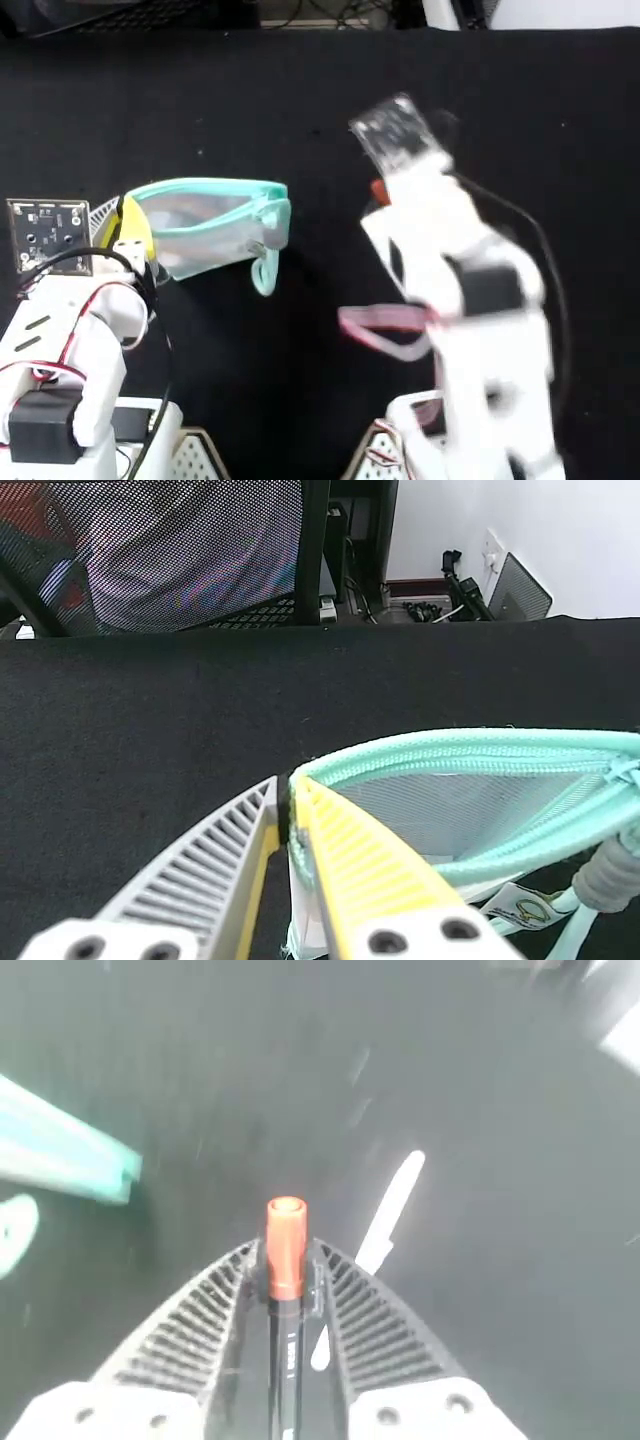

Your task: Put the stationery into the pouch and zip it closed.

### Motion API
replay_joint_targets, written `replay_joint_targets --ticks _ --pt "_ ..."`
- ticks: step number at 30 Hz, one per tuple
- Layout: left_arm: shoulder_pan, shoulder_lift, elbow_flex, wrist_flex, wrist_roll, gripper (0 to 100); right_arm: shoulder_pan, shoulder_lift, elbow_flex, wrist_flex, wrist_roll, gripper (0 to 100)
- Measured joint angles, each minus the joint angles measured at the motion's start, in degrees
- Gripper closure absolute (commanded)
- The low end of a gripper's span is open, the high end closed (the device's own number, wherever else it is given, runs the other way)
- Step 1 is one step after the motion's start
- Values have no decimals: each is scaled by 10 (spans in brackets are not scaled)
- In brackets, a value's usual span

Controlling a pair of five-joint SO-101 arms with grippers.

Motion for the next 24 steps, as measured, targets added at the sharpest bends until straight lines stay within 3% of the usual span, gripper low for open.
replay_joint_targets --ticks 3,9,16,24 --pt "0 0 0 0 0 965 -4 -104 -9 -51 -51 983" --pt "0 0 0 0 0 965 -114 -170 -16 -191 -142 985" --pt "0 0 0 0 0 965 -247 -167 -16 -373 -152 985" --pt "0 0 0 0 0 965 -350 -104 -16 -394 -152 985"
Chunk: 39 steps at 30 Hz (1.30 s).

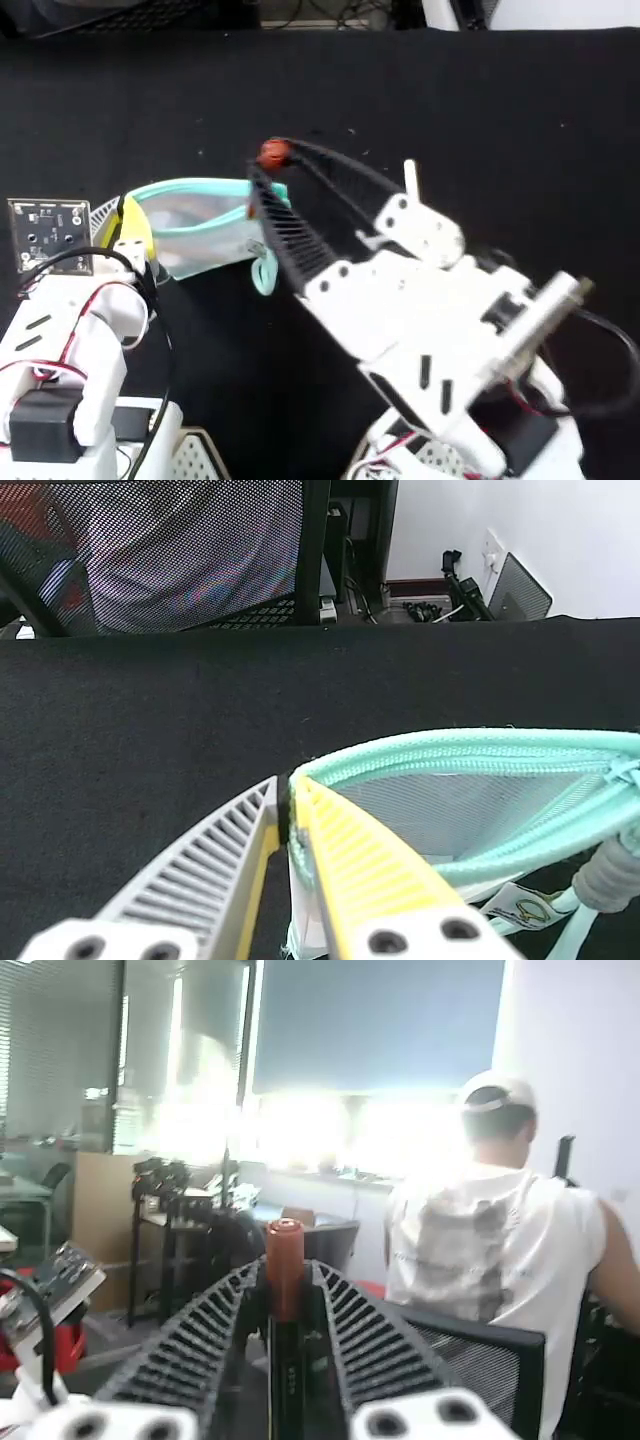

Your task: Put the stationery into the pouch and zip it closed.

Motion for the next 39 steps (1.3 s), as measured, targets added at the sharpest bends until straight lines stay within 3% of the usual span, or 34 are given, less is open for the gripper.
replay_joint_targets --ticks 14,39 --pt "0 0 0 0 0 965 -7 118 18 -99 -1 985" --pt "0 0 0 0 0 965 -7 215 -32 -131 -2 985"
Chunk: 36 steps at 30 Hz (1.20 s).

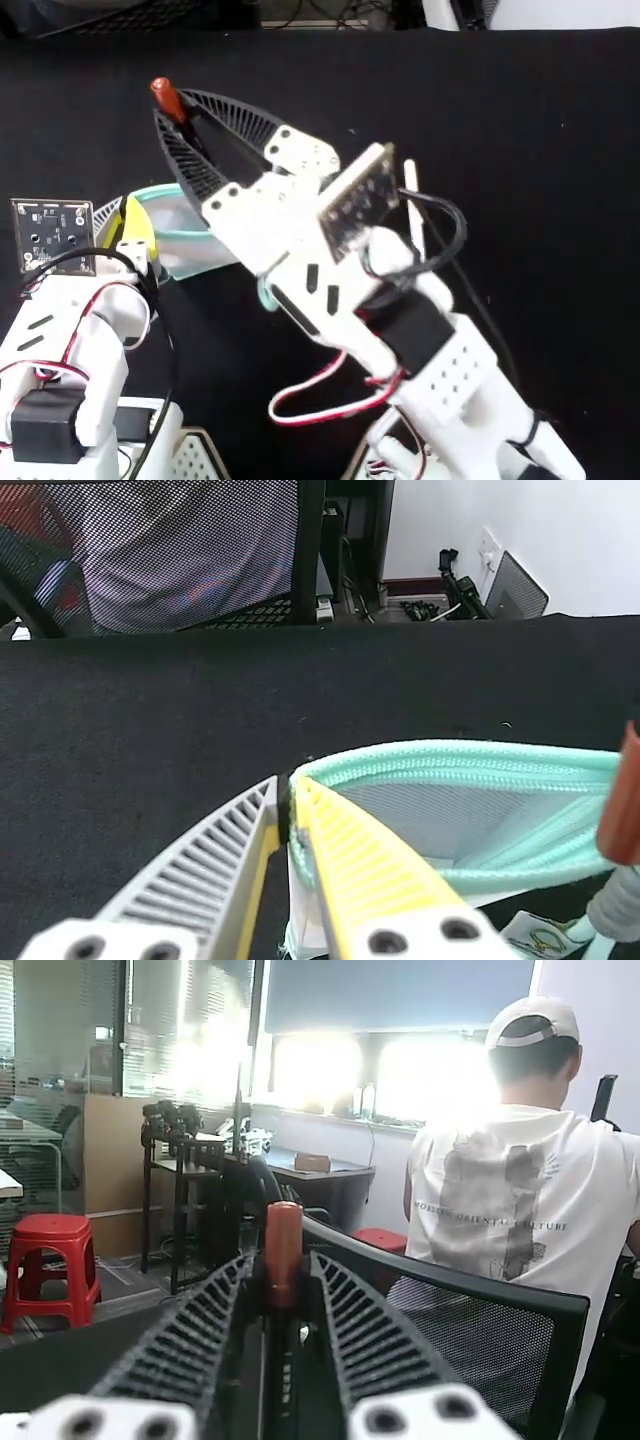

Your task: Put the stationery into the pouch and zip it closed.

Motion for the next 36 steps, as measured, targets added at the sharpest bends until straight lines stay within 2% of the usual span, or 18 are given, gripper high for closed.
replay_joint_targets --ticks 11,22,30,36 --pt "0 0 0 0 0 965 3 40 -62 3 1 985" --pt "0 0 0 0 0 965 19 42 -63 3 1 985" --pt "0 0 0 0 0 966 18 105 -67 -40 1 985" --pt "0 0 0 0 0 966 18 115 -66 -35 1 985"
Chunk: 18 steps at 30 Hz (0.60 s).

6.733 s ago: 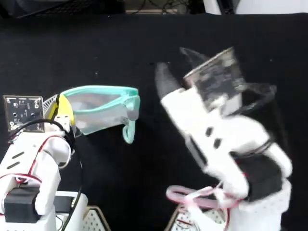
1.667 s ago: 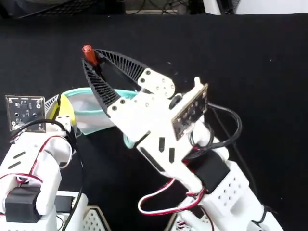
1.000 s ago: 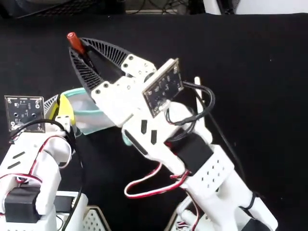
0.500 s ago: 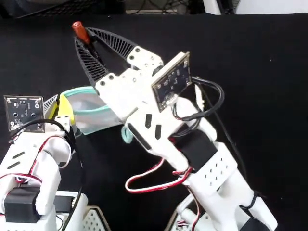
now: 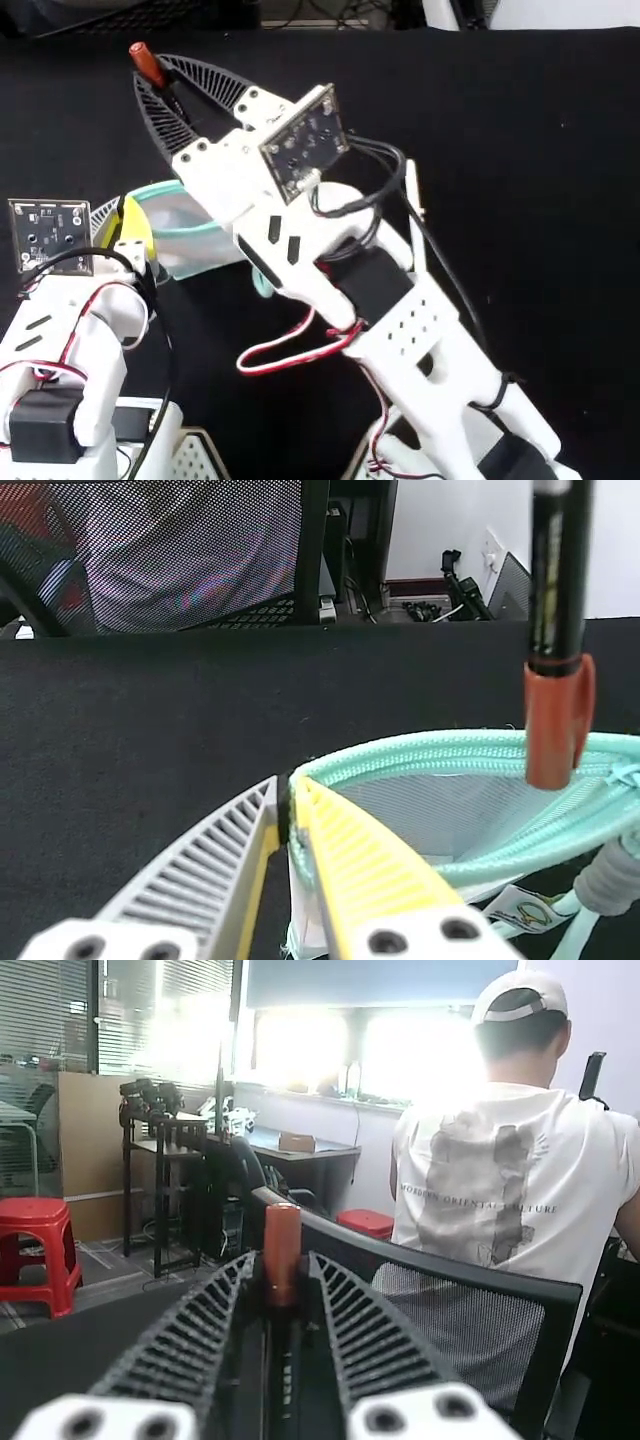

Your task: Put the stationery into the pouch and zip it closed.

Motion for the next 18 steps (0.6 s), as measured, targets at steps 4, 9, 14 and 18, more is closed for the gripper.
replay_joint_targets --ticks 4,9,14,18 --pt "0 0 0 0 0 965 0 -28 43 33 0 985" --pt "0 0 0 0 0 965 -1 -113 152 33 0 985" --pt "0 0 0 0 0 965 -1 -198 265 39 1 985" --pt "0 0 0 0 0 965 -1 -250 296 76 25 983"
